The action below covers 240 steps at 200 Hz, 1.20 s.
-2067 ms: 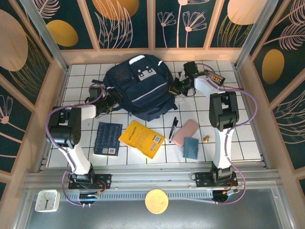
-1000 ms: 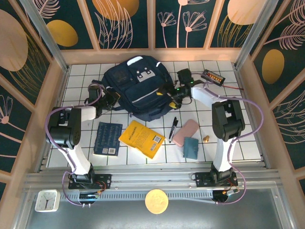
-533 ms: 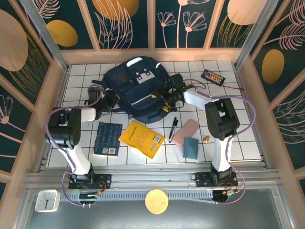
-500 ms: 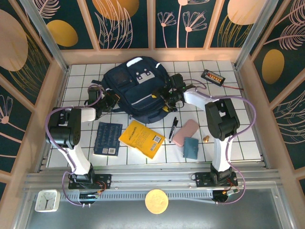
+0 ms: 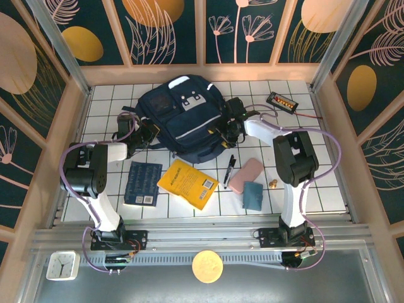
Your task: Pack books, pencil case, and school supplies into a backpack
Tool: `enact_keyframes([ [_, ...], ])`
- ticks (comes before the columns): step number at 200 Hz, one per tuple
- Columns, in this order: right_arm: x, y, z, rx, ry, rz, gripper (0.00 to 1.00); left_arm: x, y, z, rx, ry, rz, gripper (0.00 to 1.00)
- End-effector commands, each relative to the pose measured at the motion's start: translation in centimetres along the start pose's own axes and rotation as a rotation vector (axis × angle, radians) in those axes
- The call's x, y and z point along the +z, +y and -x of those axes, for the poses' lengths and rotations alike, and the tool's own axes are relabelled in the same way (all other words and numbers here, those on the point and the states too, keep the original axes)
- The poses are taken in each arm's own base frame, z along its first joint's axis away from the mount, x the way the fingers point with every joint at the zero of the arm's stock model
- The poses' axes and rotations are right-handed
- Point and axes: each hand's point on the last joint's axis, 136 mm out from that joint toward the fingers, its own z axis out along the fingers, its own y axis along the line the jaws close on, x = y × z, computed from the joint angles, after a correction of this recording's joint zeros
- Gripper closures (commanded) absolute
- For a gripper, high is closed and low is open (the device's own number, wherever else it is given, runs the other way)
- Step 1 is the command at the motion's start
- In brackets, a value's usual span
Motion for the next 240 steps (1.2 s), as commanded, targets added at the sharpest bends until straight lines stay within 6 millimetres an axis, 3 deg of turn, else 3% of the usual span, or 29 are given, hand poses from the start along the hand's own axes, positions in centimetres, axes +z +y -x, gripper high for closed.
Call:
enact_keyframes([
  [1,2.2,-1.1,2.3,0.016,-0.05,-0.043,0.31,-0.6,-2.0,-0.2,0.054,0.013,-0.078,1.0],
  [13,2.7,-0.6,2.7,0.013,-0.053,-0.026,0.33,-0.5,-1.7,-0.4,0.054,0.019,-0.072,1.0],
  [30,3.2,-0.3,3.0,0.023,-0.058,-0.012,0.46,-0.4,-1.3,-0.8,0.059,0.034,-0.063,1.0],
  [64,2.8,-0.1,3.1,0.037,-0.076,0.003,1.0,-0.3,-0.6,-1.3,0.077,0.055,-0.045,1.0],
  [85,1.5,1.2,3.4,0.03,-0.097,0.031,1.0,-0.4,-0.6,-1.4,0.1,0.063,-0.04,1.0],
  [108,-0.8,4.0,3.8,0.013,-0.119,0.1,1.0,-0.8,-1.3,-1.2,0.176,0.071,-0.027,1.0],
  [118,-2.1,5.3,4.0,0.004,-0.132,0.13,1.0,-1.2,-1.7,-0.9,0.225,0.067,-0.012,0.87],
  [130,-3.5,6.6,4.1,-0.007,-0.145,0.162,1.0,-1.8,-2.2,-0.7,0.278,0.06,-0.005,0.81],
  [137,-4.5,7.5,4.2,-0.015,-0.154,0.186,1.0,-2.7,-3.4,-0.4,0.314,0.041,-0.021,0.76],
  [149,-5.7,8.5,4.3,-0.025,-0.163,0.212,1.0,-3.6,-4.2,-0.3,0.356,0.028,-0.026,0.6],
  [190,-9.0,11.5,4.5,-0.058,-0.174,0.279,1.0,-7.1,-5.7,-1.1,0.478,0.005,-0.047,0.4],
  [240,-11.9,13.9,5.2,-0.089,-0.168,0.332,1.0,-10.5,-5.3,-4.2,0.578,0.061,-0.06,0.37],
])
